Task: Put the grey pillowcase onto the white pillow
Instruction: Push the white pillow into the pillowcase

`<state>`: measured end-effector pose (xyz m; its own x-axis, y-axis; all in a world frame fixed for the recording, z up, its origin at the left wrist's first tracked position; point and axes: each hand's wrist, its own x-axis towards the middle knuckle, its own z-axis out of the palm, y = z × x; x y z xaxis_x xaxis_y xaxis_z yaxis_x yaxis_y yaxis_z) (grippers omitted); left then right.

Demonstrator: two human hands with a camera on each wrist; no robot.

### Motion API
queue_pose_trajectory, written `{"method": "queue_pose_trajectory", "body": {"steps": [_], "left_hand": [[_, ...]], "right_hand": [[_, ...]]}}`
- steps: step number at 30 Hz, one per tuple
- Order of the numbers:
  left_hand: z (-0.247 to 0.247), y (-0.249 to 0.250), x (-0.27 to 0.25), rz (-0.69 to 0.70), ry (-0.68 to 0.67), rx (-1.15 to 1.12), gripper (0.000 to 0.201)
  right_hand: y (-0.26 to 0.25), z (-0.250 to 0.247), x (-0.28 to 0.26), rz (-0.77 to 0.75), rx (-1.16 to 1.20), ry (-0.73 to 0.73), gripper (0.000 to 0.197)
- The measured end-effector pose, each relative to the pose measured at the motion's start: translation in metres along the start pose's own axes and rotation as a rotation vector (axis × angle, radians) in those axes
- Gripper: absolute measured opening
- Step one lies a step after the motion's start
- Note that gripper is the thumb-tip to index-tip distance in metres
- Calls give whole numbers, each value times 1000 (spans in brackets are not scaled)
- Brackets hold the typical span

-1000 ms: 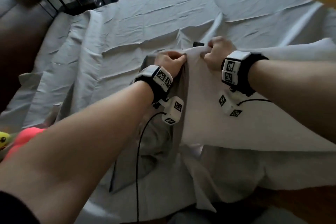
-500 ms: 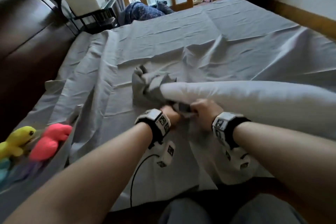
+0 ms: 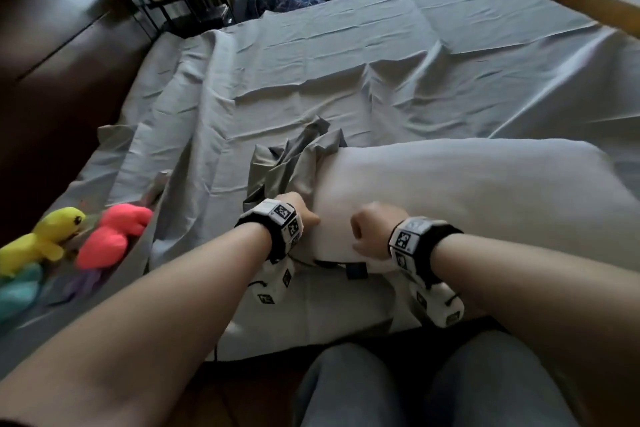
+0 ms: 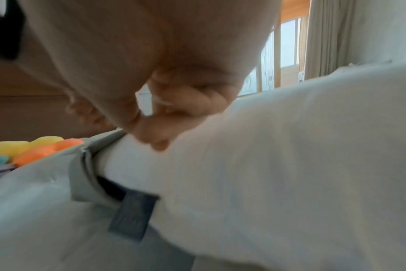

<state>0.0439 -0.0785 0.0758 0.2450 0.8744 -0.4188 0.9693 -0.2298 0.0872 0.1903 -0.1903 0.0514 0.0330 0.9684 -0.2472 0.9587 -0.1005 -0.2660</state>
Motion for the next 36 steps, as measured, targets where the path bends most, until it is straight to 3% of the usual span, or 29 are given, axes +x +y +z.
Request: {"method": "queue_pose_trajectory", "body": {"steps": [3, 8, 9, 11, 13, 14, 15, 17, 19, 21, 23, 25, 26, 28, 29, 30, 31, 32, 33, 36], "left_hand": [[16, -8, 10, -15, -40, 14, 26], [23, 2, 10, 141, -97, -143, 11], [22, 9, 5, 221, -175, -251, 13], [19, 29, -15, 399, -453, -428, 9], [26, 49, -33, 560, -697, -350, 12], [33, 58, -40, 595, -734, -238, 16], [44, 62, -41, 603, -703, -122, 20], [50, 62, -34, 579, -513, 0, 32], [39, 57, -17, 465, -346, -182, 45], [17, 58, 2, 340, -77, -361, 55], [-2, 65, 18, 266, 162, -262, 58], [-10, 73, 34, 232, 185, -133, 64], [-11, 79, 40, 234, 151, -103, 65], [-7, 92, 52, 232, 120, -67, 55], [-3, 99, 59, 229, 111, -64, 42], [1, 107, 64, 224, 92, -63, 27], [6, 115, 69, 227, 78, -58, 19], [11, 122, 73, 227, 71, -57, 17], [14, 128, 76, 231, 76, -70, 17], [21, 144, 81, 269, 136, -230, 16]], "right_hand": [[16, -20, 10, 77, -32, 121, 32], [43, -22, 18, 259, -131, 69, 69], [46, -20, 21, 272, -145, 47, 68], [48, -17, 28, 264, -113, -6, 48], [50, -18, 32, 250, -33, -34, 27], [53, -20, 34, 252, 4, -28, 23], [58, -23, 33, 255, 27, -16, 23], [68, -36, 32, 273, -1, 51, 27], [82, -47, 33, 342, -81, 139, 35], [99, -55, 31, 469, -113, 127, 52], [114, -62, 26, 580, -96, 69, 73], [134, -67, 24, 719, -35, 74, 76], [147, -65, 34, 758, -9, 116, 64], [191, -58, 36, 982, 22, 49, 31], [225, -55, 36, 1071, 175, 226, 47], [264, -49, 38, 973, 382, 113, 133], [293, -40, 32, 944, 228, 107, 97], [306, -38, 31, 1024, 92, 138, 51], [301, -42, 14, 960, 78, 312, 55], [273, -40, -37, 1016, 336, 280, 74]]}}
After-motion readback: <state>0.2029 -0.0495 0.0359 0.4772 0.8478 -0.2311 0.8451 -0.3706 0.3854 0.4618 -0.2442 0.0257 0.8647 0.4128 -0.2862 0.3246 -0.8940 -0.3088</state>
